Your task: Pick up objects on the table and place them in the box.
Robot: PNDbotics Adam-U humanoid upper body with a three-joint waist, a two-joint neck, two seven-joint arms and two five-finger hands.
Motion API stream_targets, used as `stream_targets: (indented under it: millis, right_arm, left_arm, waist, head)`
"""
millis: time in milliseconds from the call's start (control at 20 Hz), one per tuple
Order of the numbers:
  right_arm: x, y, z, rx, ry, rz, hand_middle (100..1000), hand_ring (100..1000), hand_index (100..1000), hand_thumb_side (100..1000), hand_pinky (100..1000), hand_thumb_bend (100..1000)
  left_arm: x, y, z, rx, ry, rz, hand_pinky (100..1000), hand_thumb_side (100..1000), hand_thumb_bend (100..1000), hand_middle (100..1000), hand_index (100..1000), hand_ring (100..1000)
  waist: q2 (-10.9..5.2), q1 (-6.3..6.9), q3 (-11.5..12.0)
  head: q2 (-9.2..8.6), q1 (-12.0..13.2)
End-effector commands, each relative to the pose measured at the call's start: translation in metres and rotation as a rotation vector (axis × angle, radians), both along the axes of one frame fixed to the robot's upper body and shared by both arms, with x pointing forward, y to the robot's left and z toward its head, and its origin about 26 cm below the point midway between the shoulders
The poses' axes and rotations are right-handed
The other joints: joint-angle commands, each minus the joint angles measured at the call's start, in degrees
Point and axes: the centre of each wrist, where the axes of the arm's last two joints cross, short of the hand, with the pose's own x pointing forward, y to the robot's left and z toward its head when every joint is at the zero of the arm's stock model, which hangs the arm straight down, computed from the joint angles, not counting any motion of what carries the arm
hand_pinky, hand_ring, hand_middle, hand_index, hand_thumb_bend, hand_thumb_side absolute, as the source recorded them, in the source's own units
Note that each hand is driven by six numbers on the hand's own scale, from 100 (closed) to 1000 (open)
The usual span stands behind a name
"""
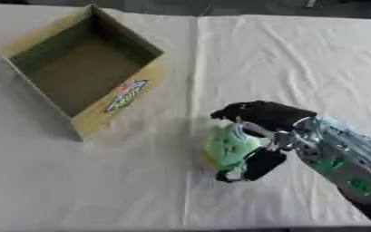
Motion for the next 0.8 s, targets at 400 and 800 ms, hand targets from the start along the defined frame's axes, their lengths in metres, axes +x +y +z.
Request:
stream_targets:
  millis: [400, 800]
  right_arm:
    - [-0.0021, -0.006, 0.0067, -0.109, -0.119, -0.035, 856, 940, 1000, 523, 938, 492]
    - [-0.0035, -0.0075, 0.0039, -0.13, -0.051, -0.05, 798, 923, 990, 522, 927, 470]
  left_arm:
    - [-0.0016, -0.0009, 0.0064, 0.0, -0.018, -0.008, 352, 759, 100, 734, 853, 566]
    - [-0.0014, -0.0011, 0.0068, -0.004, -0.022, -0.008, 352, 758, 100, 730, 851, 563]
  waist:
    - [-0.35, 0.01, -0.2]
    - [-0.06, 0.02, 0.1]
  head:
    - [0.23, 0.0]
    - [0.09, -0.1]
